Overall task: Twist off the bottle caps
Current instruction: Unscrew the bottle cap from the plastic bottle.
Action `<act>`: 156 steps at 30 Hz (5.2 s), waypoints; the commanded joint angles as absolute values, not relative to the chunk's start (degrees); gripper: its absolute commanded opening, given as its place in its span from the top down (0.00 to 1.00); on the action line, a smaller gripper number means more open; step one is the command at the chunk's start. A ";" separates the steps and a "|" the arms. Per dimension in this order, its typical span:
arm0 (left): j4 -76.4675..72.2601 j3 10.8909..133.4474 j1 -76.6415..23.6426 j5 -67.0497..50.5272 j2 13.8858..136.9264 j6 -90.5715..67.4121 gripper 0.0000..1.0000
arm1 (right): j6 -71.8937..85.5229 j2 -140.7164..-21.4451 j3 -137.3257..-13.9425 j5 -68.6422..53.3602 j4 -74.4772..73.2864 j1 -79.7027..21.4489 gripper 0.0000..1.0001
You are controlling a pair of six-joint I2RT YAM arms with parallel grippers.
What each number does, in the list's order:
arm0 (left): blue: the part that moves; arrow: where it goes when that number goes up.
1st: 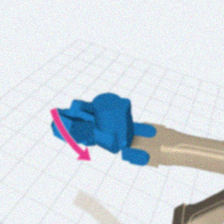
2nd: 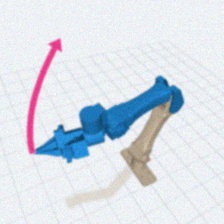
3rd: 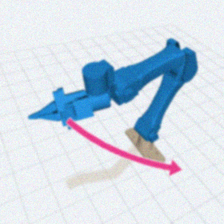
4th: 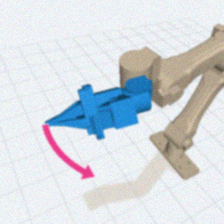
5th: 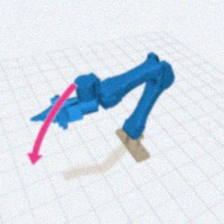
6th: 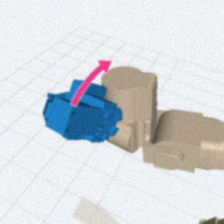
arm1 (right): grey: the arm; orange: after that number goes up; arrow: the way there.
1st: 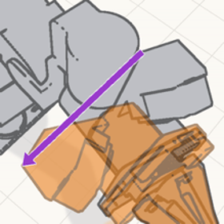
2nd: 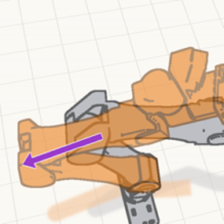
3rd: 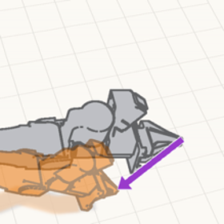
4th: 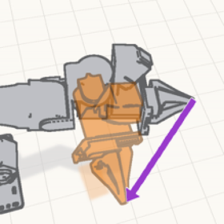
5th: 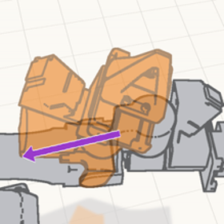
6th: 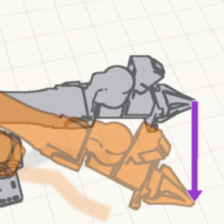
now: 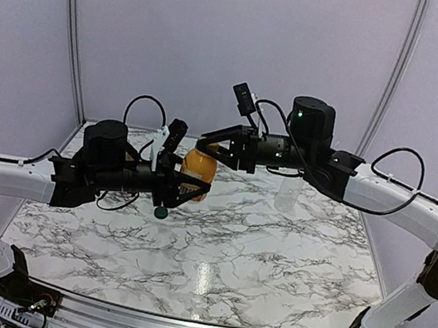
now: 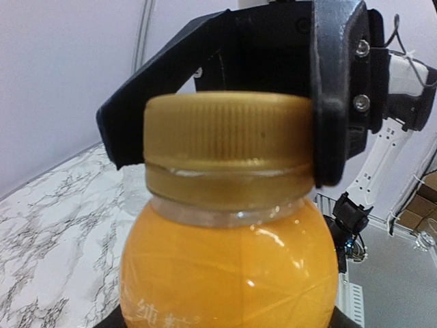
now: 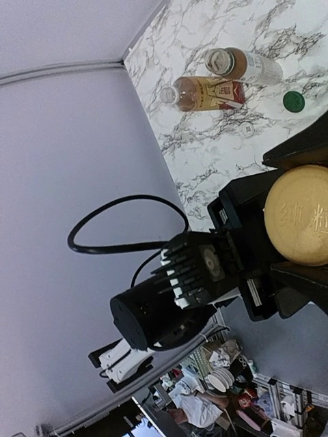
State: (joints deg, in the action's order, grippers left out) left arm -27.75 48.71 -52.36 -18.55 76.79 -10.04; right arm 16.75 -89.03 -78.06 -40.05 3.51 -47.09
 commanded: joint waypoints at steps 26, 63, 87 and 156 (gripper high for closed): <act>-38.60 48.12 -52.52 -34.69 77.57 -14.73 0.85 | 14.72 -84.73 -78.36 -51.04 4.97 -44.96 0.42; -27.15 49.61 -54.84 -5.72 76.35 -8.19 0.85 | 20.89 -88.96 -86.85 -15.01 -11.63 -52.54 0.38; -26.33 49.55 -54.84 -4.22 75.68 -7.30 0.86 | 21.36 -90.79 -85.96 -16.64 -11.86 -52.60 0.39; -30.80 49.93 -53.80 -17.13 76.62 -10.52 0.85 | 15.61 -83.90 -83.10 -38.02 -6.93 -45.93 0.15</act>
State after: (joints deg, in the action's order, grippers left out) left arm -30.15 49.84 -53.34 -25.32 75.99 -12.58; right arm 10.74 -86.28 -81.08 -46.50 -7.20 -45.56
